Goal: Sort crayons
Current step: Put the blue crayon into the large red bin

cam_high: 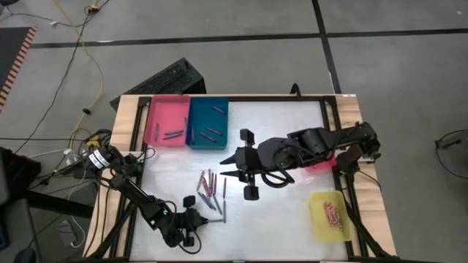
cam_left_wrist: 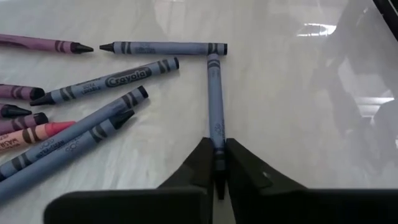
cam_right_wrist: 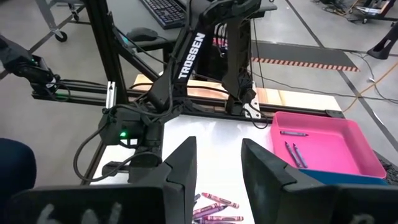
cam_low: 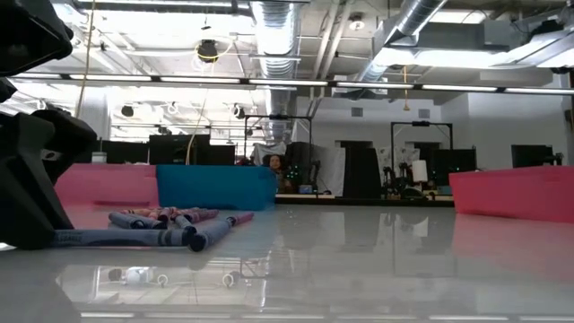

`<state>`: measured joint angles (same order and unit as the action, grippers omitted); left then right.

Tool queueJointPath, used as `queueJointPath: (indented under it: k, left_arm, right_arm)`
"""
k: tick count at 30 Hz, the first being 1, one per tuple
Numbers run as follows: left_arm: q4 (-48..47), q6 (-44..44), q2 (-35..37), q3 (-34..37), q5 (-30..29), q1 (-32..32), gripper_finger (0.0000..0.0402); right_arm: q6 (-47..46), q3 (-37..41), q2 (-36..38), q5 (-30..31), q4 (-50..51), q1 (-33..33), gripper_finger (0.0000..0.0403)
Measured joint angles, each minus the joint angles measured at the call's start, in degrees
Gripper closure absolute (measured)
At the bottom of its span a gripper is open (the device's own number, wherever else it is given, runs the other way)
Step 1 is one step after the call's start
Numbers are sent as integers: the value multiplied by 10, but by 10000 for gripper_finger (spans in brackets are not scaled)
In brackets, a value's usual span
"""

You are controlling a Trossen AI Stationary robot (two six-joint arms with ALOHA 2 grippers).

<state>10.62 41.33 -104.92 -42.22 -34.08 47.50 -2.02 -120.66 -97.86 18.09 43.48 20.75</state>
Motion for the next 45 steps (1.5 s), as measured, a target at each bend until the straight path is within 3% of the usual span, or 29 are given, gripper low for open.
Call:
queueJointPath:
  k: [7,11,17,29,36,45]
  left_arm:
    - [5,16,0,0,-5,1,392]
    - [11,17,19,0,-22,8,395]
    - [3,-27,97,2,-127,44,395]
    - [-23,-199,302,2,-288,122,396]
    - [-54,-275,389,1,-326,164,397]
    - [-153,-262,474,1,-425,235,397]
  right_arm:
    - [-1,0,0,1,8,14,280]
    - [6,0,0,33,20,26,281]
    - [25,0,0,88,36,45,281]
    - [64,-1,-46,89,57,39,281]
    - [98,0,-102,64,42,5,281]
    - [117,-1,-154,-54,-39,-64,281]
